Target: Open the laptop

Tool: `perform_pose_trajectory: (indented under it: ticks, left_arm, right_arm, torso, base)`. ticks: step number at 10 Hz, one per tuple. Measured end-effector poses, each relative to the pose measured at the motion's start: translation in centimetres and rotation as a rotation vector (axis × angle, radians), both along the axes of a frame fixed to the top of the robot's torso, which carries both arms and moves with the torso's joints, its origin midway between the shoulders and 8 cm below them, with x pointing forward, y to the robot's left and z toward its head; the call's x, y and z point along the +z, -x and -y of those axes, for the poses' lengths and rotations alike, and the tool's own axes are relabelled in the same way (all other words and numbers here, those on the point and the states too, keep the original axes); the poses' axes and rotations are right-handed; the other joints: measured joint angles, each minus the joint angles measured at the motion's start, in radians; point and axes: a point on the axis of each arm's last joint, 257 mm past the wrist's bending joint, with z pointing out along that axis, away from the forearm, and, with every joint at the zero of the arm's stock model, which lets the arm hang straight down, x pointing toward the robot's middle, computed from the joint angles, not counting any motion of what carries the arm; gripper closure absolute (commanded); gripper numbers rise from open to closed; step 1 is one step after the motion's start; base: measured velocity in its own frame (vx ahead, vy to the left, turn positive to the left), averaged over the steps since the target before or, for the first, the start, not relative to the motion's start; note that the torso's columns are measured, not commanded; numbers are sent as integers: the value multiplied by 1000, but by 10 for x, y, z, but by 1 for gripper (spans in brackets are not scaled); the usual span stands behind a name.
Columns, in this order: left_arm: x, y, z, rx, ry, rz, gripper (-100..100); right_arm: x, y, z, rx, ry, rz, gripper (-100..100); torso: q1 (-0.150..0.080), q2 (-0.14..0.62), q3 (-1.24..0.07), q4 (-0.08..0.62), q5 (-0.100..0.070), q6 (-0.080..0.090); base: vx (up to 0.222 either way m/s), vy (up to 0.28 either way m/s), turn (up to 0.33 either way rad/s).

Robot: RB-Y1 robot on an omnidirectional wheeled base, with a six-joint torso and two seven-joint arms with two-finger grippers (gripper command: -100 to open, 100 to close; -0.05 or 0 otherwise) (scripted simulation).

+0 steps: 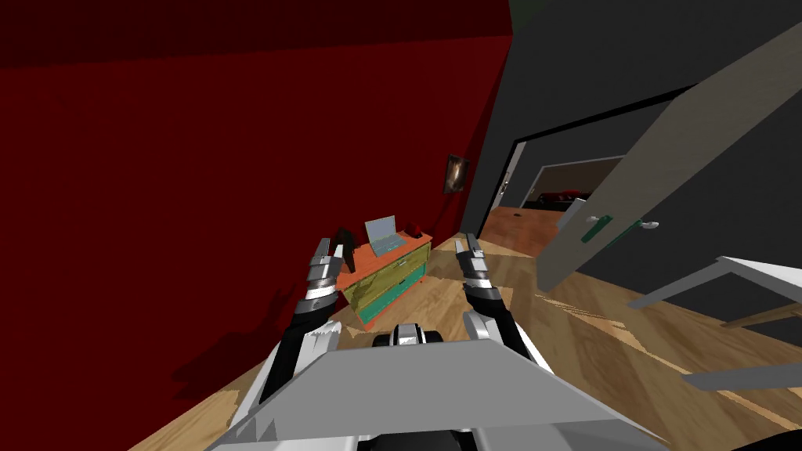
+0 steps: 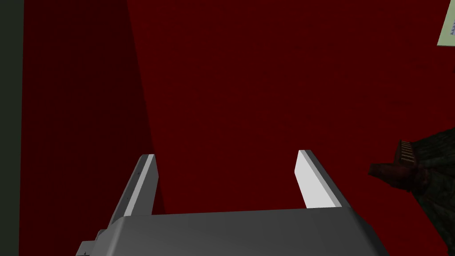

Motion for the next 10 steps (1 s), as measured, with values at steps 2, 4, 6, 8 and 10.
perform_pose_trajectory:
  ticks: [2,4,6,8,10]
  left_arm:
    - [-4,-6,-1,2,-49,-22,-100]
    - [-11,-17,-12,32,-108,-58,-100]
    - [-16,-24,-23,71,-146,-90,-100]
    - [-17,-33,-40,122,-179,-121,-100]
    - [-23,-42,-65,183,-206,-155,-100]
  right_arm:
    - [0,0,0,0,0,-1,0]
    - [0,0,0,0,0,-1,0]
    - [0,0,0,0,0,-1,0]
    - [0,0,0,0,0,-1,0]
    - [0,0,0,0,0,-1,0]
  torso:
    - [0,42,-89,43,0,0]
    - [0,45,-94,46,0,0]
    - [0,47,-94,47,0,0]
    - [0,46,-94,47,0,0]
    - [0,47,-94,47,0,0]
  base:
    - [24,-12,-131]
    - [40,-17,-104]
    - [38,-15,-132]
    - [48,-17,-159]
    - [50,-18,-154]
